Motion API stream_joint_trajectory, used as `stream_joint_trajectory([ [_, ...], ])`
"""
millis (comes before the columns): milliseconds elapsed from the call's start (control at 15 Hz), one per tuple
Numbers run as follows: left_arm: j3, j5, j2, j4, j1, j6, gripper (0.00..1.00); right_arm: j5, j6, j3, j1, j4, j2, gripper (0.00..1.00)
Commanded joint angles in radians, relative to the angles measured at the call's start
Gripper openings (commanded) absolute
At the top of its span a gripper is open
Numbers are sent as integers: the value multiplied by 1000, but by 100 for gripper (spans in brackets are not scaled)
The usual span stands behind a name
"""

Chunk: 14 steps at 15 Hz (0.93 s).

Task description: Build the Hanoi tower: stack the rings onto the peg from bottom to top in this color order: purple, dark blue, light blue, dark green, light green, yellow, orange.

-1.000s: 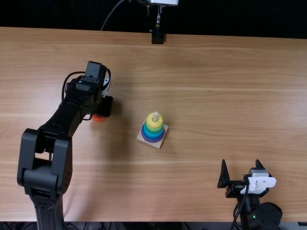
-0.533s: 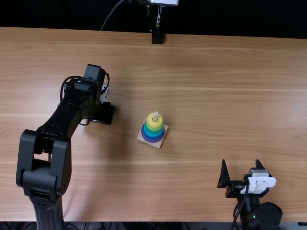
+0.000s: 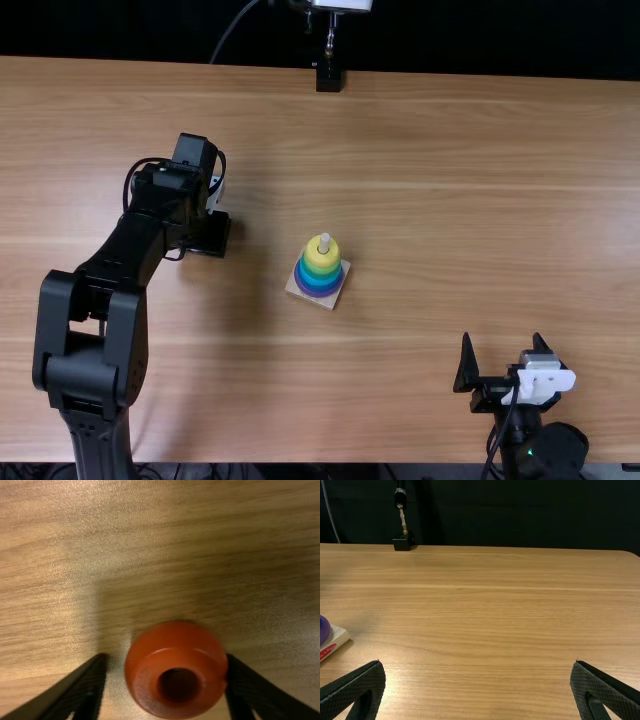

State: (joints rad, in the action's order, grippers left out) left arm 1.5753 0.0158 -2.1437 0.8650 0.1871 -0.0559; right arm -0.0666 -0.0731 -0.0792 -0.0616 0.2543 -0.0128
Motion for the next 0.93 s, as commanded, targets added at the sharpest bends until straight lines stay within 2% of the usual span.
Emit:
stream_joint_trajectory([
  [0, -37, -34, 2, 0, -8, 4, 0, 2, -2, 62, -14, 71, 13, 100],
  [333, -24, -34, 111, 28, 0, 4, 0, 2, -1, 62, -14, 71, 13, 100],
  [533, -3, -34, 208, 100, 0, -3, 0, 2, -1, 62, -14, 71, 13, 100],
  [867, 166, -38, 263, 413, 8, -7, 0, 2, -1, 62, -14, 71, 13, 100],
])
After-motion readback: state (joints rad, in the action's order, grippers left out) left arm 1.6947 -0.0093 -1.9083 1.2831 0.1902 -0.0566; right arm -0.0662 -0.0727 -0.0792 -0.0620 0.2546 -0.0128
